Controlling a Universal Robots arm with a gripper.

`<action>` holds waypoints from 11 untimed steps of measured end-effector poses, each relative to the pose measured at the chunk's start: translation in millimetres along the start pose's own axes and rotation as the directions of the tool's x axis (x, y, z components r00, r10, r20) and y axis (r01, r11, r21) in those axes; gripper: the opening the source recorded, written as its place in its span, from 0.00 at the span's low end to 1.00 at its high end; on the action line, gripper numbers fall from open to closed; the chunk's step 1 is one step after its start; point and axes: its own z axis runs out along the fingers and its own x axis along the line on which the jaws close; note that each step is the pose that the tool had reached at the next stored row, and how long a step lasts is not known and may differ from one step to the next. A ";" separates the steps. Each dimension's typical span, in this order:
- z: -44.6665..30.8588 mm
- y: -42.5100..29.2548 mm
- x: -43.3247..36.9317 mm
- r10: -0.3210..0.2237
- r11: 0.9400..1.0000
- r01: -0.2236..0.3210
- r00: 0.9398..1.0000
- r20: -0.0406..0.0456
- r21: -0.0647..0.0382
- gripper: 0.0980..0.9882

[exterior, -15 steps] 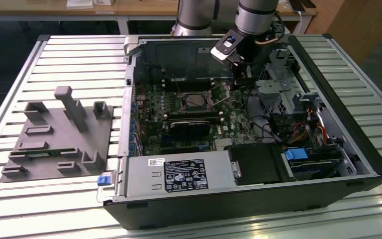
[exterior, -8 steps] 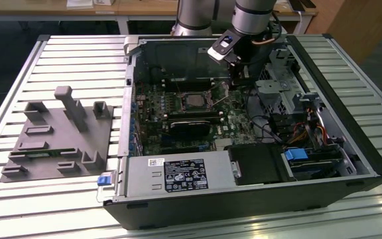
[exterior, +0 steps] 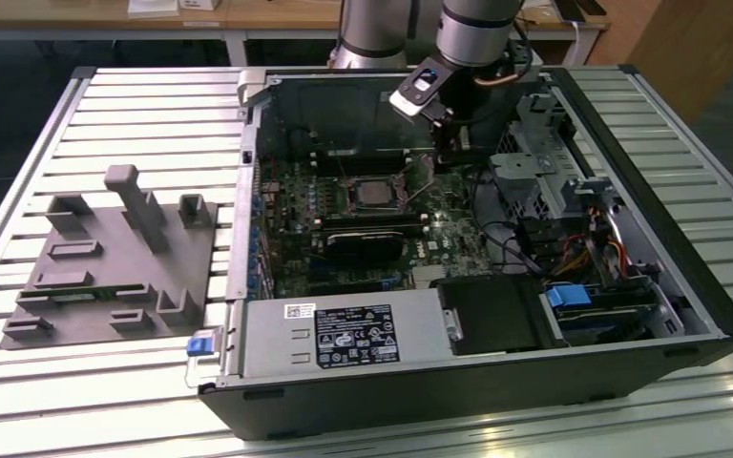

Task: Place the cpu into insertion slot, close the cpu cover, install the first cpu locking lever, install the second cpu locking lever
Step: 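Close the cpu cover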

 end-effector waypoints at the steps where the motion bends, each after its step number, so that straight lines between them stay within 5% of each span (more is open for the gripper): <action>1: 0.0 -1.0 0.0 0.000 1.000 0.000 1.000 0.000 0.000 0.02; 11: 0.6 -12.2 0.8 0.000 1.000 0.000 1.000 0.000 0.000 0.02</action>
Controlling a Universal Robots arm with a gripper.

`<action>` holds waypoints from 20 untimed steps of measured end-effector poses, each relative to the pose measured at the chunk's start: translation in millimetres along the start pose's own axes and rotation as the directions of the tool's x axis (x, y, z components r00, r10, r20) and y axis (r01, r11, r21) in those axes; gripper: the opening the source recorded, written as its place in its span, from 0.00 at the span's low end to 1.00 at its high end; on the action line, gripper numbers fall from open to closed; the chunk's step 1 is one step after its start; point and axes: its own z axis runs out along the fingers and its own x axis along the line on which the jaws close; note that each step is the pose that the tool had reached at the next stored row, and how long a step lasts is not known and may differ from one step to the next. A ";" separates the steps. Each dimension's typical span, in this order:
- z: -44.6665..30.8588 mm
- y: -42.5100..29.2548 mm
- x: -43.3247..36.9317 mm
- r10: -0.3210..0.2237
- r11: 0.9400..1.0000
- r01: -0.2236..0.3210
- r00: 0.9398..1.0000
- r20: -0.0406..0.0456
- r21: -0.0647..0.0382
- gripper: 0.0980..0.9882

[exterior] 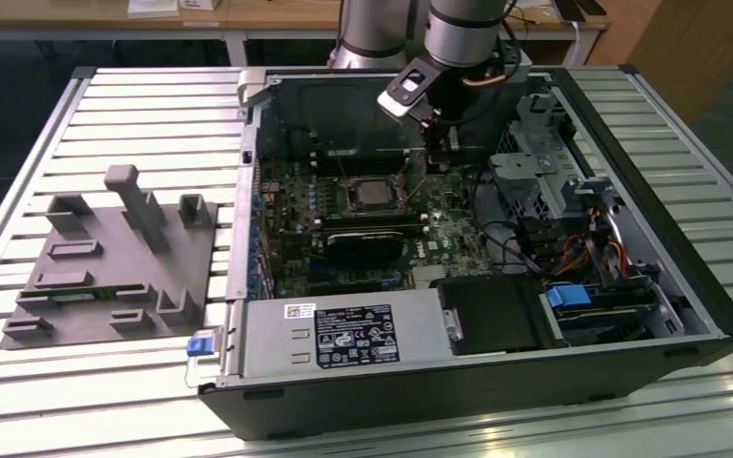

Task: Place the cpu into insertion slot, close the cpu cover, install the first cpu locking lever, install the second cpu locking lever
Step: 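Close the cpu cover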

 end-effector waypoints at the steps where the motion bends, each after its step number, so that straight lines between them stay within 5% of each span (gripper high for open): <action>1: 0.1 -1.4 0.1 0.000 1.000 0.000 1.000 0.000 0.000 0.02; 20: 2.8 -25.5 2.1 0.000 1.000 0.000 1.000 0.000 0.000 0.02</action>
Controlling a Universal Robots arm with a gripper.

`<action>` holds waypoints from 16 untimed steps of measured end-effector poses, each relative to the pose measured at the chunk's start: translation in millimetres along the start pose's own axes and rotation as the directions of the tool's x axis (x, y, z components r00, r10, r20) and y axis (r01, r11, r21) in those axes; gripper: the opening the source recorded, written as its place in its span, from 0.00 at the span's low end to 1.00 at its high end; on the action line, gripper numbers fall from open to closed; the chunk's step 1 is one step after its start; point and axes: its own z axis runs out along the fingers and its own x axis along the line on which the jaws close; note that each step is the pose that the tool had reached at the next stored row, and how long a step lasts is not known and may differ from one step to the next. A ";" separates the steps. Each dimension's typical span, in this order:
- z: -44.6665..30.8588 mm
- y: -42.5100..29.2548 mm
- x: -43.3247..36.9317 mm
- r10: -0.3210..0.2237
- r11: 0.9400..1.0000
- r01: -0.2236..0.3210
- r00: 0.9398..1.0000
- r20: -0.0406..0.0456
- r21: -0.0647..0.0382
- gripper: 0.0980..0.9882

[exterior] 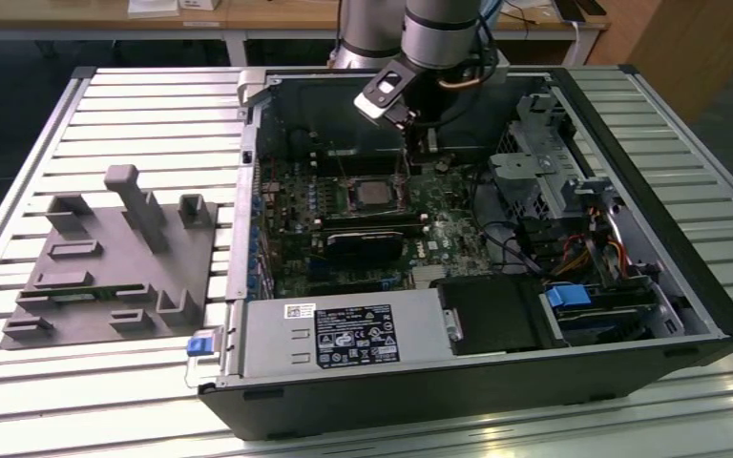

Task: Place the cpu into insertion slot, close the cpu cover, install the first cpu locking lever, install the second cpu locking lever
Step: 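Close the cpu cover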

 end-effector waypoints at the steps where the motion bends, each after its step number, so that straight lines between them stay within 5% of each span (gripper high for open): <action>1: 0.2 -1.5 0.1 0.000 1.000 0.000 1.000 0.000 0.000 0.02; 16: 10.2 -19.1 1.2 0.000 1.000 0.000 1.000 0.000 0.002 0.02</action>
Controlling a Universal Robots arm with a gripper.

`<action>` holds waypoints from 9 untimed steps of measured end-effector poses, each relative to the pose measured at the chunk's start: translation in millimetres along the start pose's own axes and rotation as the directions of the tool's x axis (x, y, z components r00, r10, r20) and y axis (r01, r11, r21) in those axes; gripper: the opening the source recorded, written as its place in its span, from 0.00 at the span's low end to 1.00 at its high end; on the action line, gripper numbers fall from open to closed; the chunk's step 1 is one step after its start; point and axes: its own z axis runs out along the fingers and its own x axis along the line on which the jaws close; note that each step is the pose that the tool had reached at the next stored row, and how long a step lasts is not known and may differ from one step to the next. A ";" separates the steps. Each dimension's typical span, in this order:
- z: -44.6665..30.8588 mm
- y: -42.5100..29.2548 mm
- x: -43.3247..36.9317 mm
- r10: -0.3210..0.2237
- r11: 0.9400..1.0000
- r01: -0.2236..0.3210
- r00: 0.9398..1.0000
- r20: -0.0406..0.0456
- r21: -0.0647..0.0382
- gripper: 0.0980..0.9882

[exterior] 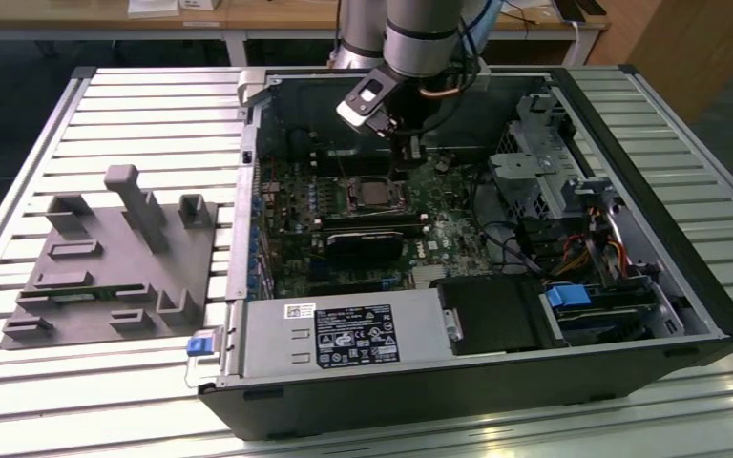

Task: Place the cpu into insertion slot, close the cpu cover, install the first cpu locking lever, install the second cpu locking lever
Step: 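Close the cpu cover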

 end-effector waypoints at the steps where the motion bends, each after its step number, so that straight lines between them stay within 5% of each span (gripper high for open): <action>1: 0.2 -2.5 0.1 0.000 1.000 0.000 1.000 0.000 0.000 0.02; 9: 0.4 -10.8 0.4 0.000 1.000 0.000 1.000 0.000 0.000 0.02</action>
